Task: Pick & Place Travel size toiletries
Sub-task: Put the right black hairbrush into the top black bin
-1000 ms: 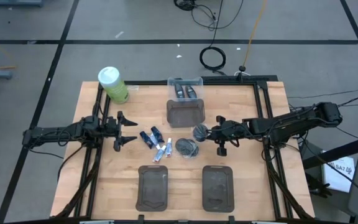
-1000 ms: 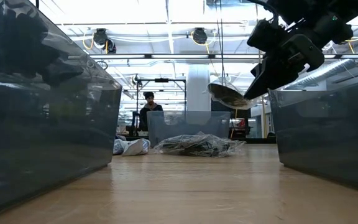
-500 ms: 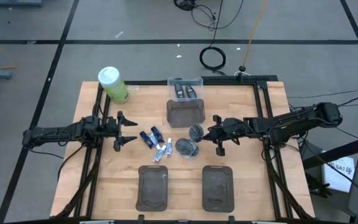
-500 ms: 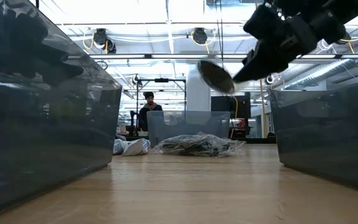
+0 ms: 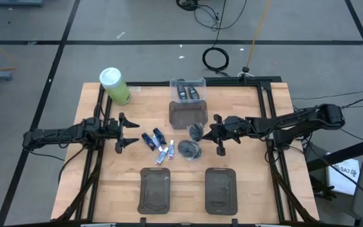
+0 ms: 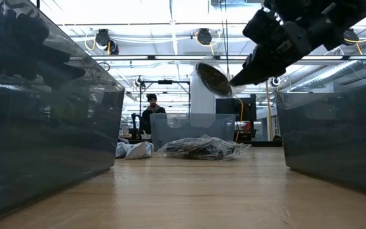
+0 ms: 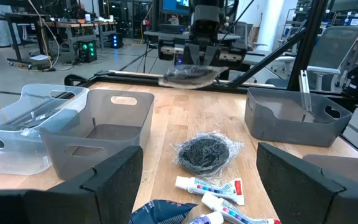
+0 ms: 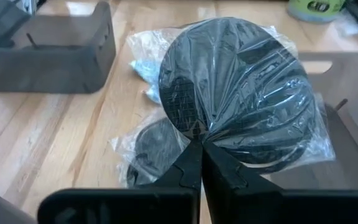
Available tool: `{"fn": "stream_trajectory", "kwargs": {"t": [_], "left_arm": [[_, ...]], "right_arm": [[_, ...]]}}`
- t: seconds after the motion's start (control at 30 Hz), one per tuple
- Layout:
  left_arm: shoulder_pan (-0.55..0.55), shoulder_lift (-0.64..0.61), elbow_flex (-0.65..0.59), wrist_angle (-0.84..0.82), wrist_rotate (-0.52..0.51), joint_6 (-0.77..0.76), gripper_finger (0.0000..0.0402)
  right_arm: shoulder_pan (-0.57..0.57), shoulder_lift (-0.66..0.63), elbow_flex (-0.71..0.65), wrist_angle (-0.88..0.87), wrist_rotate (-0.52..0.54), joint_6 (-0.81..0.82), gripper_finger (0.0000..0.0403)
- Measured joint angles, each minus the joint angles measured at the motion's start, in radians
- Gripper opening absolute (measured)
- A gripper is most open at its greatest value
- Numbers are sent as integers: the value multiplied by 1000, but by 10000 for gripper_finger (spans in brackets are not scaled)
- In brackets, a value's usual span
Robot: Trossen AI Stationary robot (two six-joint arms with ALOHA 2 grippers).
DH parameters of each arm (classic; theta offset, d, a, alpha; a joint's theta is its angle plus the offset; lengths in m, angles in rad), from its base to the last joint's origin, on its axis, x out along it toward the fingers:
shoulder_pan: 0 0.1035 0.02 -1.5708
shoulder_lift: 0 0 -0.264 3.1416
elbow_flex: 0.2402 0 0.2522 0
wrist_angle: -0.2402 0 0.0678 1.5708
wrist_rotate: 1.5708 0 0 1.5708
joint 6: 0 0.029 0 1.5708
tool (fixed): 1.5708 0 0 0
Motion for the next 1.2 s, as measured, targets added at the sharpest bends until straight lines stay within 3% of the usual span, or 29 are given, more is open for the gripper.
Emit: {"fn": "stream_trajectory", "kwargs": {"t": [0.53, 0.77, 0.9, 1.2], "left_arm": [[0, 0, 0, 0, 0, 0, 306], [0, 0, 0, 0, 0, 0, 306], [0, 0, 0, 0, 0, 0, 306], [0, 0, 0, 0, 0, 0, 306]], "right_arm": [[-66, 31, 0, 183, 0, -45, 0], [-166, 31, 0, 181, -4, -45, 0], [-210, 31, 9, 179, -77, -27, 0], [-243, 91, 181, 35, -82, -28, 0]]}}
